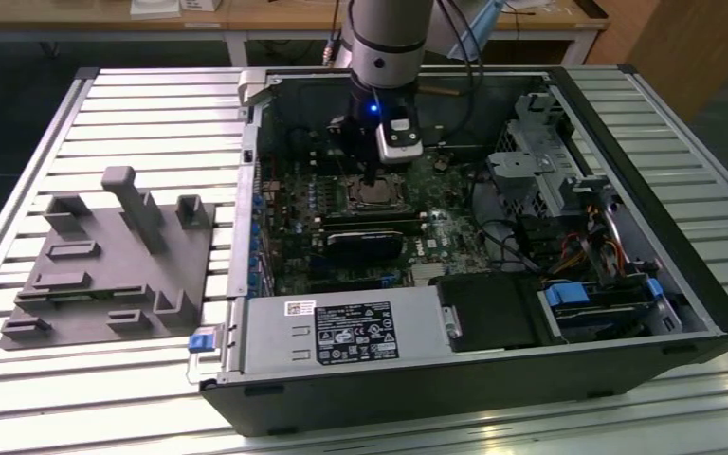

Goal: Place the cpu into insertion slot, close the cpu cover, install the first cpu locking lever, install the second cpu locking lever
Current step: 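Close the cpu cover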

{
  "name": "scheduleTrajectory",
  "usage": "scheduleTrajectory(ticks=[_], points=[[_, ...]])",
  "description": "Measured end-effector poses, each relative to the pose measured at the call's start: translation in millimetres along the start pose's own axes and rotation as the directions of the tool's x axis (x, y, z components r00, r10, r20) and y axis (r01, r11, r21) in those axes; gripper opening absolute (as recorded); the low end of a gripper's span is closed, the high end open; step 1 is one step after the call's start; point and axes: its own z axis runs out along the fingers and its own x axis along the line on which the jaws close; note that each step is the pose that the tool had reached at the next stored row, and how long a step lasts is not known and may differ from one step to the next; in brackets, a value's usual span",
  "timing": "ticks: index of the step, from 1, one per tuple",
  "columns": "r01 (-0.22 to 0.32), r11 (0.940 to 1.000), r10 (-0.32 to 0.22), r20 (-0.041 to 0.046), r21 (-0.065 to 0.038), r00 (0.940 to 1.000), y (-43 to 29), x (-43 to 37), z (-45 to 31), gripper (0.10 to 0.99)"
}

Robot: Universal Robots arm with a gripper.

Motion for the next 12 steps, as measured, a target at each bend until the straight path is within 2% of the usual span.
scheduleTrajectory(ticks=[5,9,12], points=[[0.090,0.9959,-0.090,-0.0032,0.003,0.9959,-0.1,0.0,1.3,0.106],[0.163,0.9866,-0.163,-0.0059,0.005,0.9866,-0.1,-0.1,2.8,0.106],[0.216,0.9765,-0.215,-0.0078,0.007,0.9765,-0.2,-0.1,4.1,0.106]])
